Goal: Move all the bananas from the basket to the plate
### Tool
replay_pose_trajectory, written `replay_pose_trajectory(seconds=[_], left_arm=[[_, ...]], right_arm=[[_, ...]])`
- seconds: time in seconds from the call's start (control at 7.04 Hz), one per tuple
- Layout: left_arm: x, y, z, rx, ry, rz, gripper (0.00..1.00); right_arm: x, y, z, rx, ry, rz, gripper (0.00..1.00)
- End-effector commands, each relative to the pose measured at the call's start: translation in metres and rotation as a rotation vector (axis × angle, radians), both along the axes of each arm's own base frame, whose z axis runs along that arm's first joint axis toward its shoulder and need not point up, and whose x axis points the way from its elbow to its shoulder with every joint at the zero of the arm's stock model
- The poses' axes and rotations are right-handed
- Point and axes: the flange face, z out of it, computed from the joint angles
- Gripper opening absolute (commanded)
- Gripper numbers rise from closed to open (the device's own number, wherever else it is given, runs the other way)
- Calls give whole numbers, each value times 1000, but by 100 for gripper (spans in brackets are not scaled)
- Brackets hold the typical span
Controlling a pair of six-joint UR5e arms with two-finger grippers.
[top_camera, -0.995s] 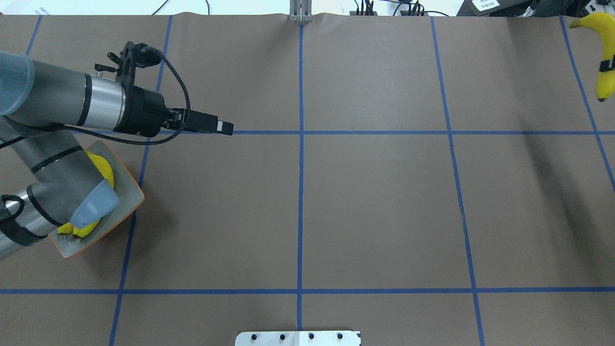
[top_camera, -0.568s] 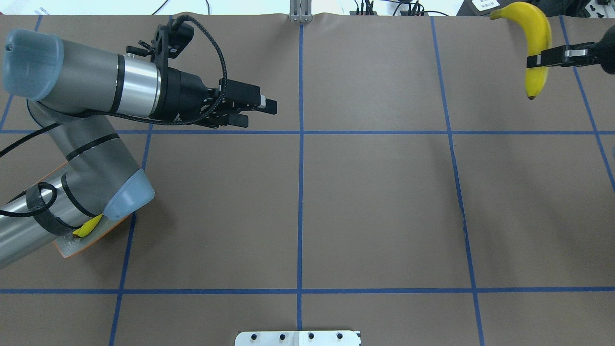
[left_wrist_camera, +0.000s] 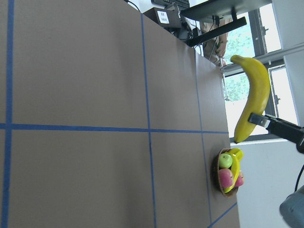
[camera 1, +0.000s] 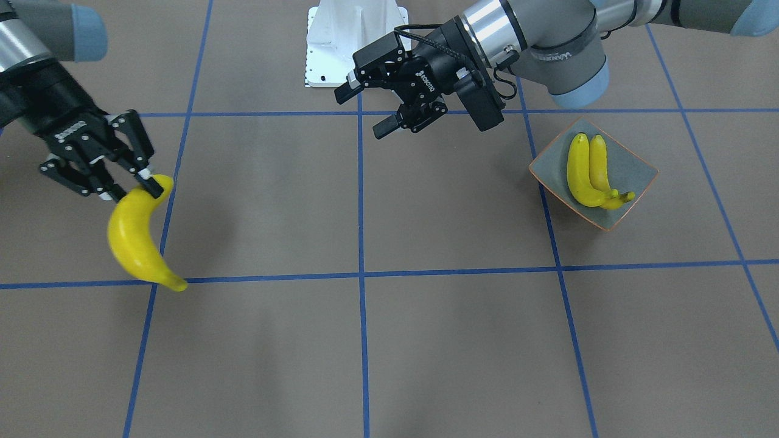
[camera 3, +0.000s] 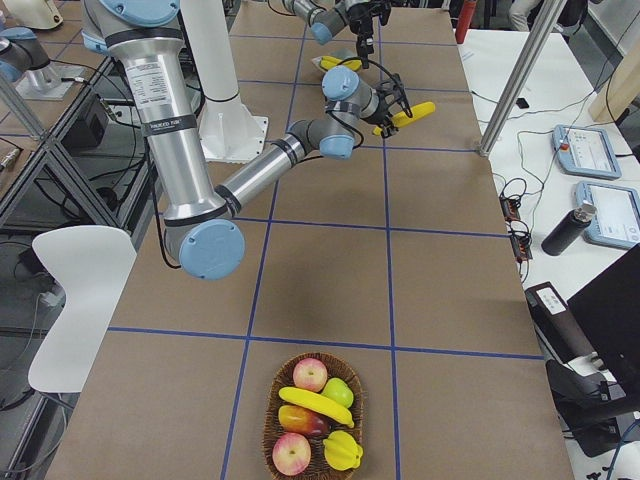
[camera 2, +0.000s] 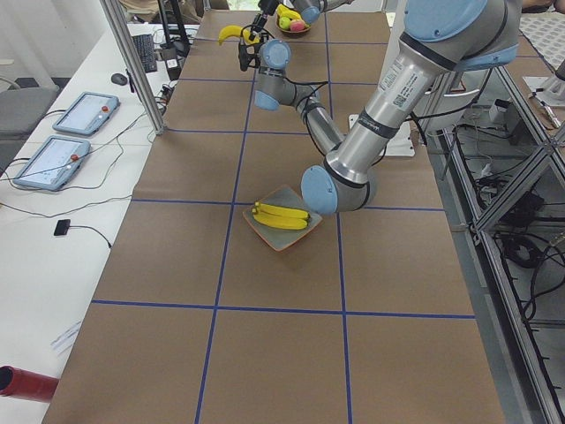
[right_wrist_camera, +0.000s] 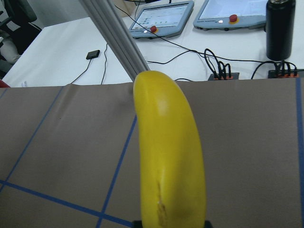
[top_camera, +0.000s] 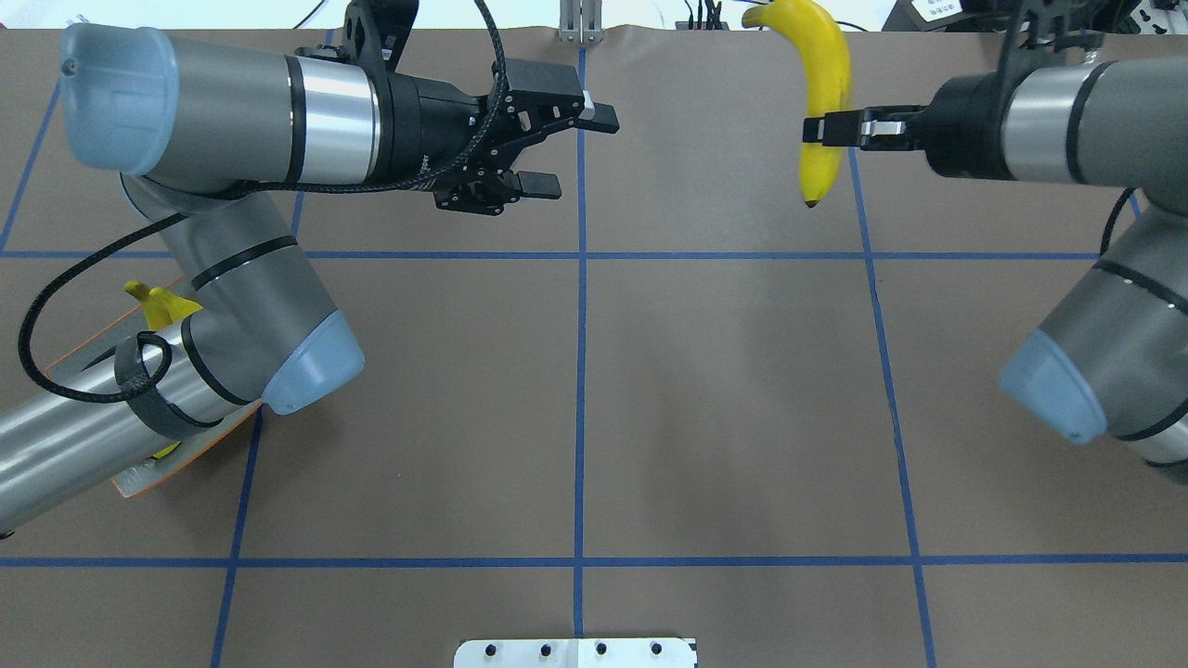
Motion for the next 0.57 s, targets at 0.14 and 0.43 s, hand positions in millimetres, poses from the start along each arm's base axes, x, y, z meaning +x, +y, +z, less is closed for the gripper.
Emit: replay_pose_trajectory(seconds=[0.14, 0.43], left_arm=[[5, -2, -3, -43, 19, -15, 100], [2, -8, -4, -118, 61, -65, 100]], right_arm=[[-93, 65, -56, 42, -74, 71, 0], [-133, 96, -83, 51, -72, 112, 0]])
